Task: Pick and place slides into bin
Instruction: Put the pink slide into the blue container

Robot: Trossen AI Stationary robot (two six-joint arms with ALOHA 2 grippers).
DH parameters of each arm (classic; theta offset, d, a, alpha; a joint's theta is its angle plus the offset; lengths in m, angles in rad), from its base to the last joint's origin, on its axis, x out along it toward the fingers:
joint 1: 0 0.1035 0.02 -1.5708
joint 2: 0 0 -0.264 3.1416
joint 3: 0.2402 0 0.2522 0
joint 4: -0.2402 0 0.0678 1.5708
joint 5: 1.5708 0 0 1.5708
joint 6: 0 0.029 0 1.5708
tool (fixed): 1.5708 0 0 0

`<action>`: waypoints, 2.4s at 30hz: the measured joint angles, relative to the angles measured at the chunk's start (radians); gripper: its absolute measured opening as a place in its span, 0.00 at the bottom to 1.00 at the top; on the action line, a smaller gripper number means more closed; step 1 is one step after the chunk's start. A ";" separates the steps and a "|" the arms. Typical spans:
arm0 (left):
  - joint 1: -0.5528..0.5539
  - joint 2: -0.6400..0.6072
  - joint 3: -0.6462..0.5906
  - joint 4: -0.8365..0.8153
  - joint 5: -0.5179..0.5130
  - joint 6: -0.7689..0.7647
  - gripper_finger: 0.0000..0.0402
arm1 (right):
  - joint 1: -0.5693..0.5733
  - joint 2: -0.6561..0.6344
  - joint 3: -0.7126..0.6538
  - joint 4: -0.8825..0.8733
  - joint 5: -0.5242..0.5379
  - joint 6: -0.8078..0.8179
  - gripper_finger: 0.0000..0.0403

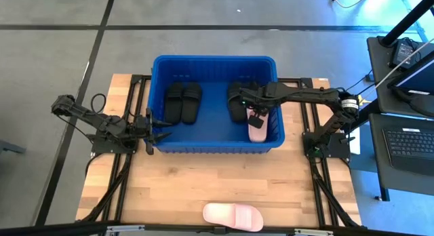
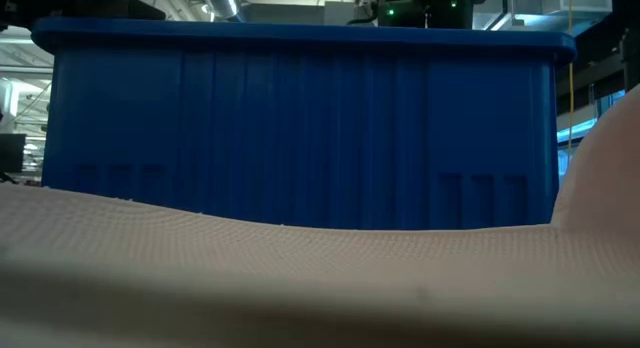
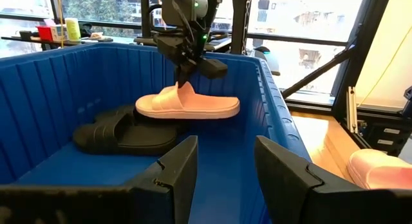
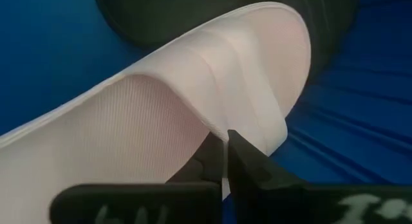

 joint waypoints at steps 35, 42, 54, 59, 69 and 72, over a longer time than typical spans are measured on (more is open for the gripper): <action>0.000 0.000 0.000 0.005 0.000 -0.007 0.37 | 0.000 0.000 -0.154 0.141 -0.009 -0.103 0.13; 0.000 0.000 0.000 0.005 0.000 -0.007 0.37 | 0.000 0.000 -0.155 0.139 -0.004 -0.111 0.29; 0.000 0.000 0.000 0.005 0.000 -0.007 0.37 | -0.001 -0.006 -0.092 0.072 -0.004 -0.128 0.57; 0.000 0.000 0.000 0.004 0.000 -0.006 0.37 | -0.001 -0.006 -0.042 0.037 -0.005 -0.143 0.58; 0.000 0.000 0.000 0.004 0.000 -0.006 0.37 | 0.000 -0.007 0.077 -0.025 -0.005 -0.182 0.58; 0.000 0.000 0.000 0.004 0.000 -0.006 0.37 | 0.000 -0.007 0.114 -0.046 -0.005 -0.184 0.58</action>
